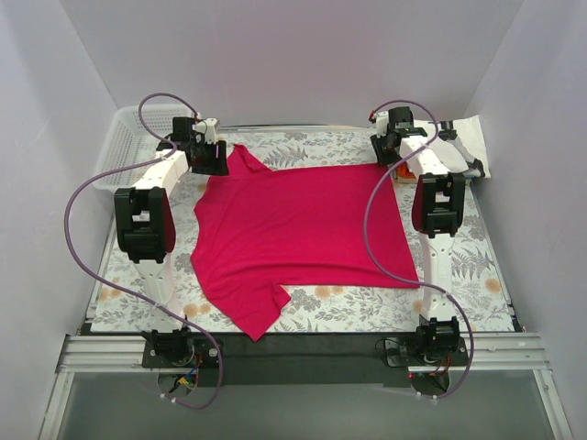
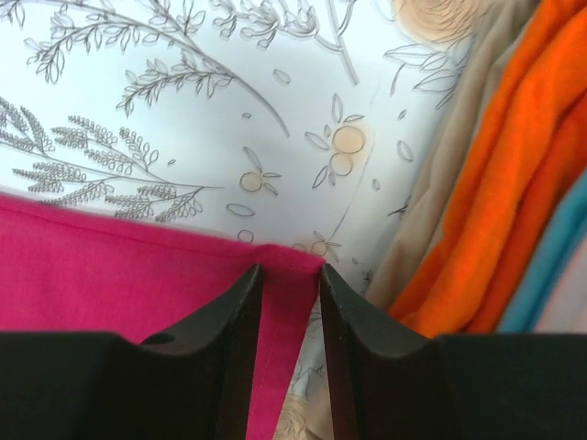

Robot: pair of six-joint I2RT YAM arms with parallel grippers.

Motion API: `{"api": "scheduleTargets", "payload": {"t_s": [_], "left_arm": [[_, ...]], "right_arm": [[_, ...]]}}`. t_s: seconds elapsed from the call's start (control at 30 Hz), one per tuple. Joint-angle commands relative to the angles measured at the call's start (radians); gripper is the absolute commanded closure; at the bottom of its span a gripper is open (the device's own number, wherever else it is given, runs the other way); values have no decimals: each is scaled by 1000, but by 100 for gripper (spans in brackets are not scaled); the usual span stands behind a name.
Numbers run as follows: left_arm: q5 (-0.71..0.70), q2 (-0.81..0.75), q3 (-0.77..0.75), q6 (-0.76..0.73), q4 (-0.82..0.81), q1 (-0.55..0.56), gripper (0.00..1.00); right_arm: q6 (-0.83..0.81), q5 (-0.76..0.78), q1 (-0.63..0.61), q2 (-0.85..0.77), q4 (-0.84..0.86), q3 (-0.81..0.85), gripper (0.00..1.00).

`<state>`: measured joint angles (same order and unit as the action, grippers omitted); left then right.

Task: Fold and stack the t-shirts
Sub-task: Fold the tshirt

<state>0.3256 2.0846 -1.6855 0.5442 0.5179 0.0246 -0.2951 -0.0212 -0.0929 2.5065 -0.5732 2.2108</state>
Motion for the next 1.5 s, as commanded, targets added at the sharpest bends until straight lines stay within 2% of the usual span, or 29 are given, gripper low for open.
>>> {"api": "scheduleTargets", "payload": {"t_s": [0.0,0.2,0.37,0.63,0.93,1.3,1.4,1.47], "left_arm": [[-31,-26,-32,10,-24,3,48],[-83,40,-86,19,-25,3,47],[-126,113,-147,31,-22,1,47],[-160,215,-249,13,-4,1,49],[-139,259,-258,5,1,3,51],[-148,362,-353,-10,7,18,57],[-152,370,-349,-16,7,31,62],[-154,371,-341,-20,7,34,71]], "right_arm": [[25,12,2,20,45,-2,66],[27,4,2,38,49,-14,75],[22,0,4,28,49,-34,99],[4,-9,4,-11,50,-49,99],[-7,-22,4,-23,49,-48,99],[-10,-31,2,-12,50,-49,99],[-13,-29,2,-12,49,-51,99],[-16,-29,4,-15,47,-51,99]]}}
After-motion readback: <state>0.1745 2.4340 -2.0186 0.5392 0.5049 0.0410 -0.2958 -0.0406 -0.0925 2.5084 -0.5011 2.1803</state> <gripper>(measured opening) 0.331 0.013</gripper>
